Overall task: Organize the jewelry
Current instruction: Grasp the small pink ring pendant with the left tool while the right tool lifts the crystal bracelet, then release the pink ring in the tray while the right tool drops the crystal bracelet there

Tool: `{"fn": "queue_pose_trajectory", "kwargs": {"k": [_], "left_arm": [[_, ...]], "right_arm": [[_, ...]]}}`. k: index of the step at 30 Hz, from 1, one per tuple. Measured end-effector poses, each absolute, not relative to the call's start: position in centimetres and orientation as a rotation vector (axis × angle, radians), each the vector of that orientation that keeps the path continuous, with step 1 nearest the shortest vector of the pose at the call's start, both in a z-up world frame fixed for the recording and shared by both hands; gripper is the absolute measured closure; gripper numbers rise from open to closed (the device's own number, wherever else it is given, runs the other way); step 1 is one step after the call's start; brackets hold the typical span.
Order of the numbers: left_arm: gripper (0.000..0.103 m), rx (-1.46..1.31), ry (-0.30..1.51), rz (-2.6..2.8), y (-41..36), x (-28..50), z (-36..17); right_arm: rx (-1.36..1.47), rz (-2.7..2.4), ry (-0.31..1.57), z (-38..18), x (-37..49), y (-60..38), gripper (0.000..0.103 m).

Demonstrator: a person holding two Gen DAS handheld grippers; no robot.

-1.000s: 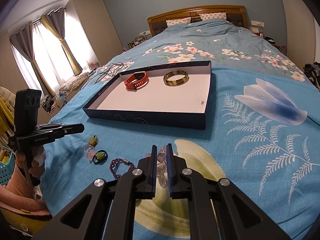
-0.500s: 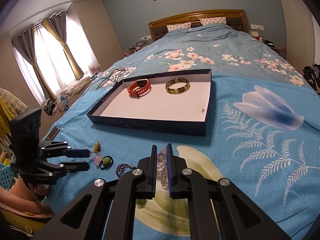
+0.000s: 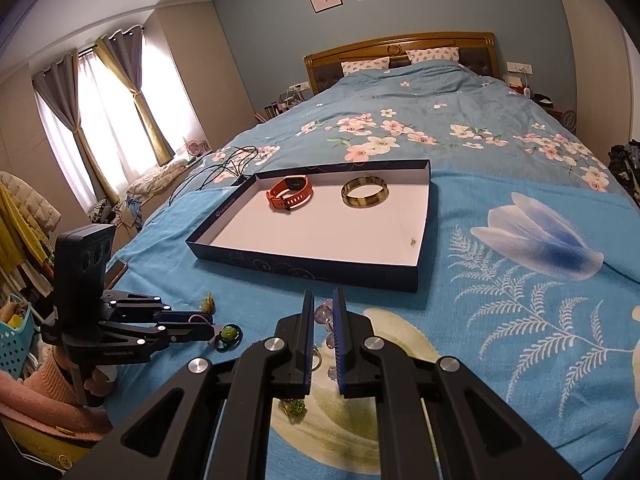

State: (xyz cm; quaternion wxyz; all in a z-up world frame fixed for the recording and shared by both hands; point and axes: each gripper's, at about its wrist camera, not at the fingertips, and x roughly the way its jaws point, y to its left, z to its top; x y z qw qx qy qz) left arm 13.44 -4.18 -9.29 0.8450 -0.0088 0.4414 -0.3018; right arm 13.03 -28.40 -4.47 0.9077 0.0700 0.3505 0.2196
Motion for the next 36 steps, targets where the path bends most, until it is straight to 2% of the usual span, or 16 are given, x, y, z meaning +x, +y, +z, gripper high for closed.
{"fn": "queue_pose_trajectory", "kwargs": {"k": [9, 21, 36], "left_arm": [[0.092, -0.027, 0.876, -0.63, -3.5, 13.0, -7.5], [0.092, -0.002, 0.755, -0.585, -2.4, 14.5, -3.2], [0.092, 0.022, 0.728, -0.515, -2.3, 19.7, -2.1]], "right_arm": [[0.135, 0.469, 0.695, -3.3, 13.2, -28.1, 0.096], [0.108, 0.506, 0.627, -0.3, 15.3, -26.8, 0.095], [0.126, 0.501, 0.625, 0.3, 20.9, -25.4, 0.096]]}}
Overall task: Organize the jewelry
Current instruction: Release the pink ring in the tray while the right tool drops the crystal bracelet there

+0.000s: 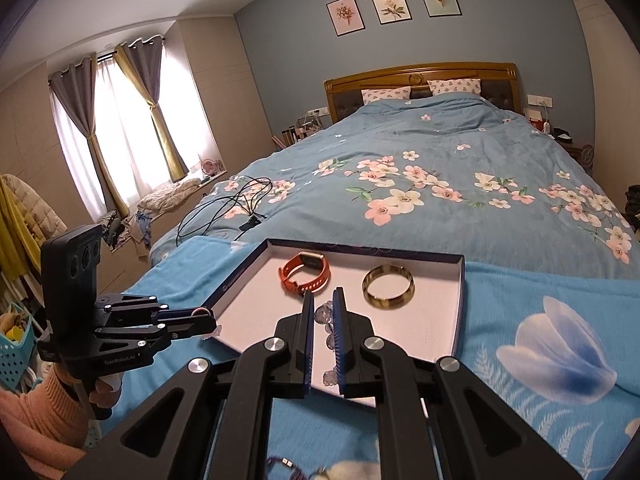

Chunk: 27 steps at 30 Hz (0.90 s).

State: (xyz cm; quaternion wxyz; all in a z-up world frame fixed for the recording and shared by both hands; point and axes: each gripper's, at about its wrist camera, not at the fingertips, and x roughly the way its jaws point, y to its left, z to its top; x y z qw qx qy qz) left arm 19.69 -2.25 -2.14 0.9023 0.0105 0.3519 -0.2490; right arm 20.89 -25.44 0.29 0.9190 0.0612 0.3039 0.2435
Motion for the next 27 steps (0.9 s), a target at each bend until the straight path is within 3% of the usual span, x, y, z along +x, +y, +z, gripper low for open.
{"fn": "queue_pose_trajectory", "kwargs": {"k": [27], "left_arm": [[0.092, 0.054, 0.831, -0.428, -3.2, 27.2, -5.5]], "right_arm": [[0.195, 0.521, 0.732, -3.3, 28.3, -22.7, 0.096]]}}
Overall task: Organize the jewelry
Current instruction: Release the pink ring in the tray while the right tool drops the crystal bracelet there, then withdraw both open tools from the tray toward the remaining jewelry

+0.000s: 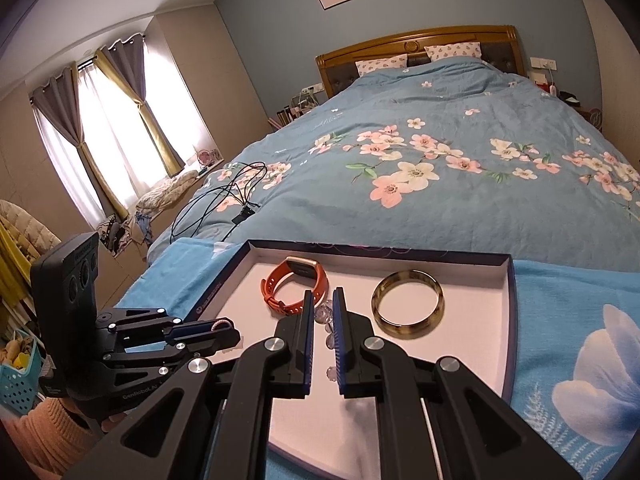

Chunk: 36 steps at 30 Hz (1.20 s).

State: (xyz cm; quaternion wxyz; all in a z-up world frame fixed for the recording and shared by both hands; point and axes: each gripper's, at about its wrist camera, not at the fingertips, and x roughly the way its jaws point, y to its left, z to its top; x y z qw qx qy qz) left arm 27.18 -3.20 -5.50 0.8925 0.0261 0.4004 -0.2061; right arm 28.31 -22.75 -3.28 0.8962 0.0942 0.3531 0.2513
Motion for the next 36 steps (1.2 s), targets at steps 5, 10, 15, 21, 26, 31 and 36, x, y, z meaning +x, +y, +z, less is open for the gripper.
{"fn": "queue_pose_trajectory", "kwargs": {"k": [5, 10, 15, 21, 26, 31, 36], "left_arm": [[0.092, 0.046, 0.851, -0.42, -3.1, 28.0, -6.1], [0.092, 0.033, 0.882, -0.415, -3.1, 28.9, -7.0], [0.092, 0.029, 0.902, -0.409, -3.4, 29.8, -7.6], [0.091, 0.025, 0.914, -0.407, -3.7, 30.1, -8.1], [0.081, 0.026, 0.92, -0.393, -3.9, 30.3, -8.3], [0.066, 0.023, 0.852, -0.396, -3.7, 29.4, -6.8], [0.059, 0.015, 0.797, -0.369, -2.6, 28.1, -4.9]], "right_arm": [[0.203, 0.497, 0.773, -4.6, 29.2, -23.3, 0.095], [0.201, 0.475, 0.802, -5.5, 29.7, -23.6, 0.096], [0.196, 0.448, 0.824, -6.4, 30.2, -24.0, 0.095], [0.197, 0.397, 0.847, -7.1, 30.5, -24.7, 0.09], [0.179, 0.38, 0.825, -6.4, 29.9, -24.6, 0.075], [0.161, 0.393, 0.795, -5.2, 28.8, -24.4, 0.069], [0.153, 0.421, 0.763, -3.9, 26.9, -24.5, 0.063]]}}
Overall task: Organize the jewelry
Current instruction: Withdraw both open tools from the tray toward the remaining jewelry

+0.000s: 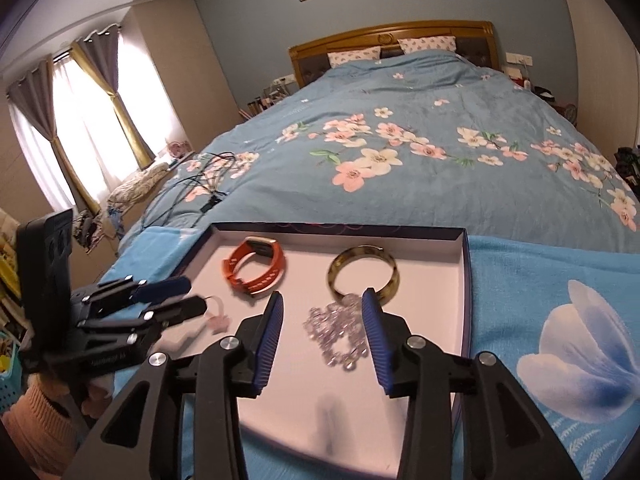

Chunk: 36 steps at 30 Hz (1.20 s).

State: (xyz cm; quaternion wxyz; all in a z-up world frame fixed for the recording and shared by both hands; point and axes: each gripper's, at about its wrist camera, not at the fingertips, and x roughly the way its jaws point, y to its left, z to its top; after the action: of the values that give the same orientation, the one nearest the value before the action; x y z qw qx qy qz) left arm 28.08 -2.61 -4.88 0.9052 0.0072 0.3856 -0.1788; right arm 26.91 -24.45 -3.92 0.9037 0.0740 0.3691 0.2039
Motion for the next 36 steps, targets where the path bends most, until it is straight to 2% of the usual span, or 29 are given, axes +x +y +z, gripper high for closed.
{"fn": "queue_pose_trajectory", "kwargs": {"k": [6, 14, 23, 31, 36], "left_arm": [[0.056, 0.031, 0.724, -0.365, -1.2, 24.5, -3.3], [0.052, 0.107, 0.685, -0.4, -0.8, 17.8, -3.3], [0.052, 0.144, 0.726, -0.434, -1.2, 13.3, -5.3], [0.051, 0.135, 0.756, -0.45, -1.6, 12.0, -6.4], [0.051, 0.138, 0.773, -0.452, -1.7, 11.9, -6.8]], "right_arm": [[0.115, 0.469, 0.716, -2.5, 23.1, -24.8, 0.055], [0.034, 0.51, 0.75, -3.9, 16.9, -24.8, 0.055], [-0.005, 0.489, 0.825, -6.7, 12.5, -25.1, 0.055], [-0.034, 0.51, 0.872, -8.3, 10.9, -23.9, 0.06], [-0.04, 0.505, 0.895, -9.1, 11.0, -23.3, 0.071]]}}
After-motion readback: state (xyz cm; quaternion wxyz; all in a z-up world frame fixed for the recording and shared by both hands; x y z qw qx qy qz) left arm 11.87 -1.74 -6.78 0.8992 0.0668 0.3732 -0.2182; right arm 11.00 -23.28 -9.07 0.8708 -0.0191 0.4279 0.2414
